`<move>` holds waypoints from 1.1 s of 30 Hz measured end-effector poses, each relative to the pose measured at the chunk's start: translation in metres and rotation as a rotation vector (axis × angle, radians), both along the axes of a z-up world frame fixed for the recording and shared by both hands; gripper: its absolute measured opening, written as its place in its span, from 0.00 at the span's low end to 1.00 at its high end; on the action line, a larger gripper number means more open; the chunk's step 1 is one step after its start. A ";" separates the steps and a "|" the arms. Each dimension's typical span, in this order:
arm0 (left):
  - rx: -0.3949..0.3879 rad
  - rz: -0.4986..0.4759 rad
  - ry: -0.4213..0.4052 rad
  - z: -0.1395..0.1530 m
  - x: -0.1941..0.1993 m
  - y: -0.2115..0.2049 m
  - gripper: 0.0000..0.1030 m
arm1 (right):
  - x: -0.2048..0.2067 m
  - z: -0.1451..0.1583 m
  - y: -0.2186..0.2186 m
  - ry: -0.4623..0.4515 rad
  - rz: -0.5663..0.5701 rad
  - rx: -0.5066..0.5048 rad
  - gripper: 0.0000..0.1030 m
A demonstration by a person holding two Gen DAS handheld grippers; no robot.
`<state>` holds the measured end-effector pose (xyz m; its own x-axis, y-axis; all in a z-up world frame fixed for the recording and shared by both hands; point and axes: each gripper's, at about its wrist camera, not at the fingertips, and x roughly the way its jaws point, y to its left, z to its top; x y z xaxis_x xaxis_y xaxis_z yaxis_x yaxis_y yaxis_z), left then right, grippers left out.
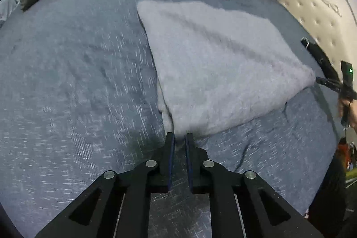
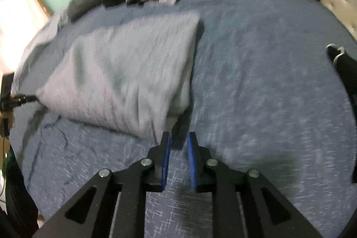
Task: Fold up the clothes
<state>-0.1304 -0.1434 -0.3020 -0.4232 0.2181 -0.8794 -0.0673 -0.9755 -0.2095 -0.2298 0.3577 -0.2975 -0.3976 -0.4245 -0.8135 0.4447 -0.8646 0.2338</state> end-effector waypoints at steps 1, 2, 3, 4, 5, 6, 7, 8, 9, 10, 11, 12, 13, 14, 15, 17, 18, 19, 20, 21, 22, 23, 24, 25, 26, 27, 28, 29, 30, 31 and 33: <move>0.011 -0.002 0.014 -0.001 -0.003 -0.004 0.12 | -0.002 0.007 0.001 0.010 0.004 -0.035 0.15; 0.020 -0.009 0.022 0.002 -0.007 -0.001 0.15 | -0.004 0.012 -0.001 0.012 0.009 -0.052 0.15; 0.018 -0.012 0.031 0.002 -0.013 0.011 0.17 | -0.006 0.010 -0.005 0.004 0.014 -0.048 0.15; 0.024 -0.016 0.039 0.002 -0.016 0.022 0.17 | -0.007 0.006 -0.009 -0.006 0.016 -0.038 0.15; 0.039 -0.022 0.044 0.006 -0.014 0.020 0.17 | -0.008 0.001 -0.013 -0.017 0.019 -0.027 0.15; 0.047 -0.028 0.050 0.008 -0.014 0.022 0.17 | -0.008 -0.004 -0.017 -0.027 0.022 -0.016 0.15; 0.047 -0.033 0.056 0.008 -0.017 0.026 0.18 | -0.009 -0.008 -0.021 -0.037 0.025 -0.006 0.15; 0.045 -0.034 0.056 0.006 -0.022 0.030 0.18 | -0.010 -0.013 -0.025 -0.048 0.027 0.005 0.15; 0.042 -0.032 0.050 0.001 -0.031 0.033 0.19 | -0.011 -0.017 -0.029 -0.058 0.030 0.016 0.15; 0.044 -0.026 0.036 -0.006 -0.038 0.035 0.19 | -0.011 -0.022 -0.033 -0.068 0.033 0.026 0.15; 0.051 -0.016 0.012 -0.015 -0.043 0.035 0.19 | -0.012 -0.026 -0.037 -0.079 0.036 0.037 0.15; 0.058 -0.003 -0.014 -0.024 -0.046 0.034 0.19 | -0.013 -0.031 -0.041 -0.089 0.038 0.048 0.15; 0.066 0.012 -0.044 -0.034 -0.047 0.032 0.19 | -0.014 -0.035 -0.045 -0.099 0.041 0.058 0.15; 0.075 0.022 -0.063 -0.043 -0.046 0.031 0.19 | -0.014 -0.040 -0.049 -0.109 0.044 0.069 0.15; 0.085 0.027 -0.070 -0.050 -0.046 0.029 0.20 | -0.015 -0.044 -0.053 -0.120 0.047 0.080 0.15; 0.139 0.049 -0.072 -0.059 -0.041 0.022 0.21 | -0.017 -0.049 -0.058 -0.134 0.047 0.088 0.12; 0.173 0.066 -0.071 -0.061 -0.038 0.016 0.21 | -0.018 -0.046 -0.056 -0.134 0.042 0.077 0.12; 0.210 0.086 -0.071 -0.062 -0.036 0.011 0.21 | -0.020 -0.043 -0.054 -0.134 0.037 0.066 0.12; 0.229 0.096 -0.068 -0.062 -0.035 0.008 0.21 | -0.021 -0.040 -0.052 -0.134 0.032 0.056 0.12; 0.230 0.096 -0.063 -0.059 -0.034 0.007 0.21 | -0.022 -0.037 -0.050 -0.134 0.027 0.045 0.12; 0.231 0.095 -0.057 -0.056 -0.034 0.007 0.21 | -0.024 -0.034 -0.048 -0.134 0.022 0.034 0.12; 0.231 0.100 -0.050 -0.053 -0.035 0.004 0.21 | -0.025 -0.031 -0.046 -0.134 0.017 0.023 0.15; 0.231 0.110 -0.040 -0.049 -0.039 0.000 0.21 | -0.029 -0.025 -0.044 -0.122 0.004 0.014 0.16; 0.230 0.121 -0.031 -0.045 -0.043 -0.005 0.21 | -0.035 -0.018 -0.042 -0.102 -0.015 0.006 0.17; 0.230 0.132 -0.021 -0.042 -0.047 -0.009 0.22 | -0.043 -0.011 -0.041 -0.088 -0.036 -0.004 0.24; 0.229 0.143 -0.012 -0.038 -0.051 -0.014 0.25 | -0.052 -0.005 -0.039 -0.078 -0.058 -0.014 0.29; 0.228 0.154 -0.002 -0.034 -0.055 -0.019 0.28 | -0.061 0.000 -0.039 -0.072 -0.078 -0.022 0.37; 0.228 0.165 0.007 -0.030 -0.059 -0.023 0.35 | -0.072 0.004 -0.039 -0.068 -0.098 -0.029 0.39; 0.227 0.176 0.017 -0.026 -0.063 -0.028 0.43 | -0.082 0.006 -0.040 -0.068 -0.111 -0.037 0.39; 0.226 0.184 0.022 -0.025 -0.069 -0.032 0.46 | -0.092 0.008 -0.043 -0.070 -0.120 -0.047 0.40; 0.223 0.196 0.025 -0.027 -0.088 -0.038 0.47 | -0.110 0.006 -0.051 -0.065 -0.128 -0.025 0.47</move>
